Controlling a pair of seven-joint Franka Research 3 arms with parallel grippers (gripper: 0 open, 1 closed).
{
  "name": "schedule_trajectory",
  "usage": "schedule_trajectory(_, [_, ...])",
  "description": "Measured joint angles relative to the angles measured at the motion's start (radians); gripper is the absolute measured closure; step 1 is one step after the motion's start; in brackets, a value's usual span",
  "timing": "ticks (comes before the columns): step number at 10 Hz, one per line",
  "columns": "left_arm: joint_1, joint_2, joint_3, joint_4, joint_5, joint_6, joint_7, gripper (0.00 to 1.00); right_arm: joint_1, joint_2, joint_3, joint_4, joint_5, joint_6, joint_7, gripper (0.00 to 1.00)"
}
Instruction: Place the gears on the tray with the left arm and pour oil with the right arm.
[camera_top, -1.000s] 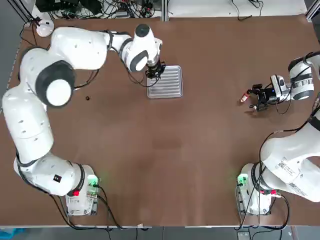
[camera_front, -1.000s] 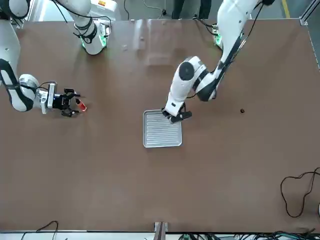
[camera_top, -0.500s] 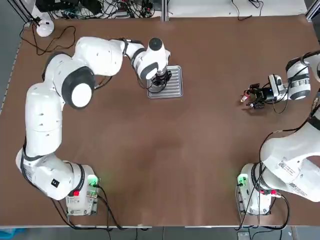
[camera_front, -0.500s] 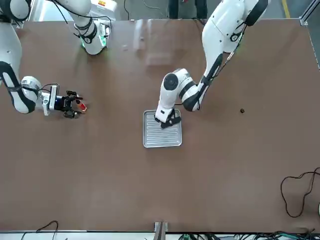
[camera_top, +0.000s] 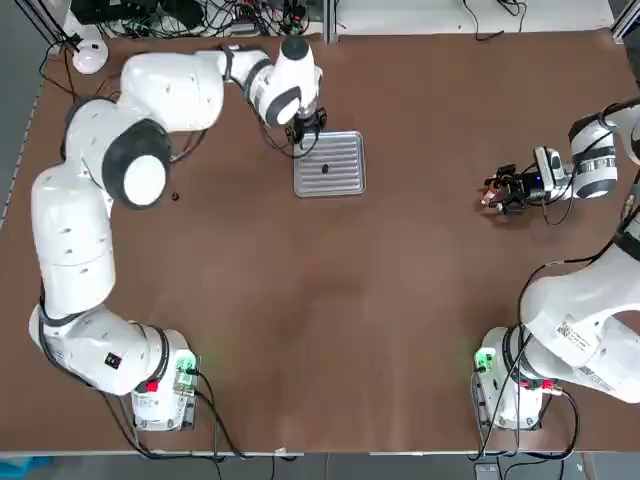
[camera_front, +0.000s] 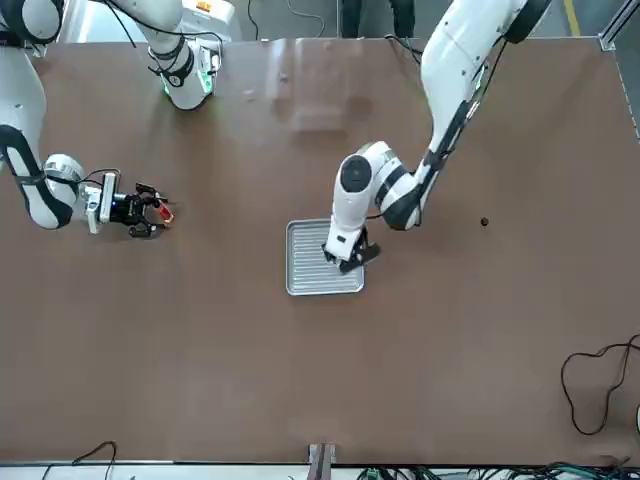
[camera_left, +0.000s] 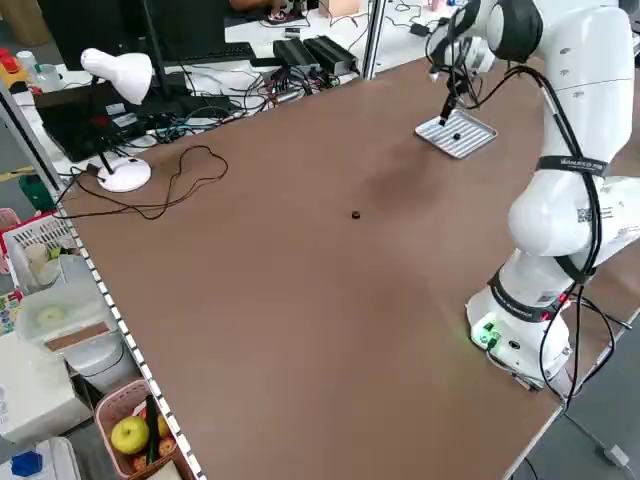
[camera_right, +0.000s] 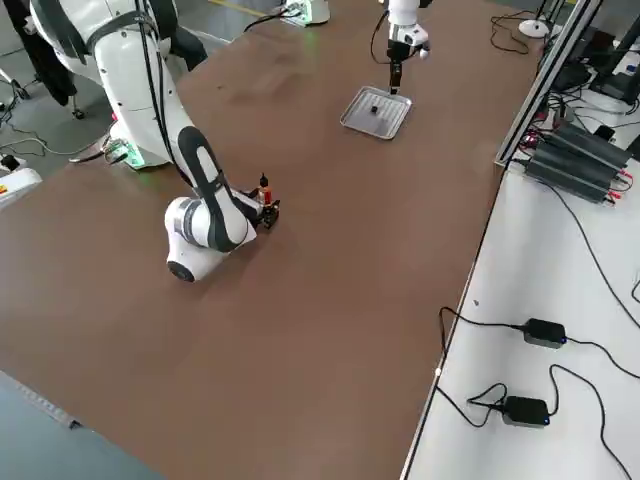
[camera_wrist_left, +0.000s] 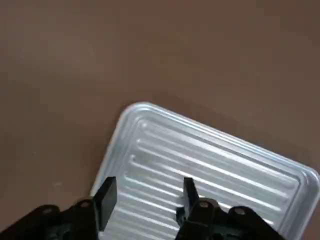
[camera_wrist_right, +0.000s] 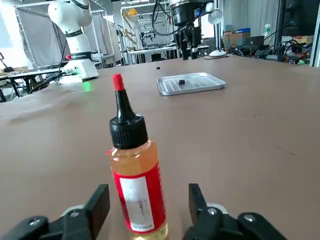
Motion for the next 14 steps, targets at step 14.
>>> schedule_trajectory(14, [1.067,-0.304,-0.312,-0.721,0.197,0.193,0.684,0.37,0.010,0.018,-0.001,0.013,0.016,0.025,0.000,0.58])
